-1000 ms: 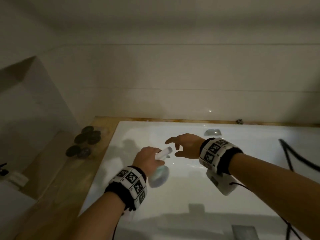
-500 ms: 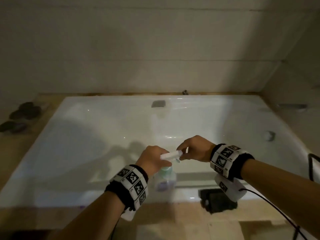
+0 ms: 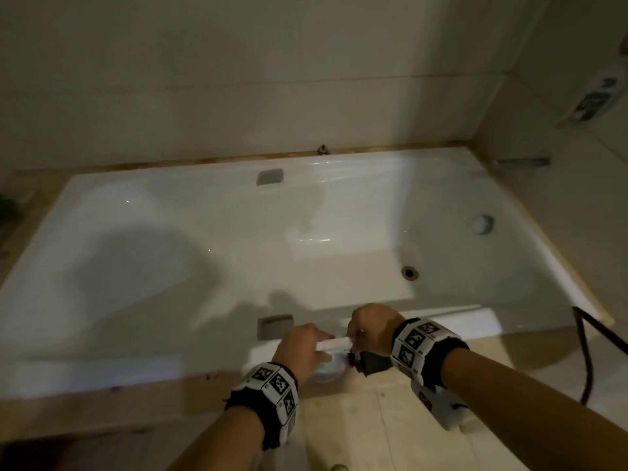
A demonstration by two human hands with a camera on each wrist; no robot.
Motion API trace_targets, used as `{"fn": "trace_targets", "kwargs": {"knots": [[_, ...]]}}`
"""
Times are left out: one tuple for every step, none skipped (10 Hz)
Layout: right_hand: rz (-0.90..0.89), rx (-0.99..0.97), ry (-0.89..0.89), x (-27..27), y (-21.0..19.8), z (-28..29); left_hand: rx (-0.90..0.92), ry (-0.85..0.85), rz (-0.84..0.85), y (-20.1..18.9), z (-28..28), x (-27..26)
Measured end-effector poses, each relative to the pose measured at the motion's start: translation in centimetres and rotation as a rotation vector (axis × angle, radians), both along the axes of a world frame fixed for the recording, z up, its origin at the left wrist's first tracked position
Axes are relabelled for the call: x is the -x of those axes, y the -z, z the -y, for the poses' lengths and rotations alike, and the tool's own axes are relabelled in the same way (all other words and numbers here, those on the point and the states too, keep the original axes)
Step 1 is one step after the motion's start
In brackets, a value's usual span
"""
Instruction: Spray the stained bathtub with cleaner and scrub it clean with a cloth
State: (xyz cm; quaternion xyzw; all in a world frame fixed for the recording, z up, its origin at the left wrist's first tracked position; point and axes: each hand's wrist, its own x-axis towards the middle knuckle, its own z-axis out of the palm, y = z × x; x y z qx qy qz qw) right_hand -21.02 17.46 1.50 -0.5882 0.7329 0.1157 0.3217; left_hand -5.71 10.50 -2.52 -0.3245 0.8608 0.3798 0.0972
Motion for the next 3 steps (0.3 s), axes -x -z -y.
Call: {"fn": "trace_targets", "kwargs": {"knots": [[-0.002, -0.008, 0.025, -0.33, 0.97, 0.09, 0.034, -0.011, 0.011, 1.06, -0.20, -0.41], [-0.021, -0.002, 0.061, -0.26, 1.36, 0.56, 0.045, -0.010, -0.009, 1.71, 0.19, -0.18], [-0.041, -0.083, 0.010, -0.09, 0.89, 0.52, 0.041, 0.071, 0.088, 1.18, 0.40, 0.25]]}}
